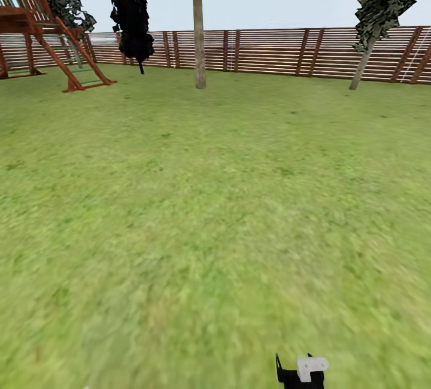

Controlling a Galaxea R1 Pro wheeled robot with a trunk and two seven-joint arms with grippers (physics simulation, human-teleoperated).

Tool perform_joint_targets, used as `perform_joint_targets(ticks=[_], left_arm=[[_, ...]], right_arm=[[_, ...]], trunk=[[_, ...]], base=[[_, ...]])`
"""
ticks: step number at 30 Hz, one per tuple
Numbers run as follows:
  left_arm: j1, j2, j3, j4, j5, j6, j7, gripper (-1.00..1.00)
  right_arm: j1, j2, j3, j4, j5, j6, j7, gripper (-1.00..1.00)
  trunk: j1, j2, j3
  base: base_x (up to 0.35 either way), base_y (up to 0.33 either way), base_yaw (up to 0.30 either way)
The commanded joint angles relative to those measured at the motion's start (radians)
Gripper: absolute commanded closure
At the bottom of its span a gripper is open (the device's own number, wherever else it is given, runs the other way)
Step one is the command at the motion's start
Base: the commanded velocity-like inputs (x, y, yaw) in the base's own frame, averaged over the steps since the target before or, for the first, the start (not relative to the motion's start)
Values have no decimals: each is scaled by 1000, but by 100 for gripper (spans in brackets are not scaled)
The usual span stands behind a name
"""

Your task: In the garden, pick up the pesticide atomizer on the floor and spray pesticide onto both trees until each tree trunk is fully covered.

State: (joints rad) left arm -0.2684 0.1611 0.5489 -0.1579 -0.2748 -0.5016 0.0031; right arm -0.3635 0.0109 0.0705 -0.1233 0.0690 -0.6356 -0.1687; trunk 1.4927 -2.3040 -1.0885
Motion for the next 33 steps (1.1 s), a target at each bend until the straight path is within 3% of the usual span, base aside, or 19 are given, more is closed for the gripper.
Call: perform_joint_targets(ticks=[1,20,33], left_arm=[[0,0,0,0,0,0,0,100],[0,0,3,-2,2,0,0,100],[0,0,2,0,2,0,0,100]], right_arm=[[0,0,0,0,0,0,0,-100],[0,10,3,87,2,0,4,-100],[0,9,2,95,3,3,5,-100]], trunk=[[0,0,0],[0,0,0],[0,0,0]], base=[[339,0,0],[338,0,0],[338,0,0]])
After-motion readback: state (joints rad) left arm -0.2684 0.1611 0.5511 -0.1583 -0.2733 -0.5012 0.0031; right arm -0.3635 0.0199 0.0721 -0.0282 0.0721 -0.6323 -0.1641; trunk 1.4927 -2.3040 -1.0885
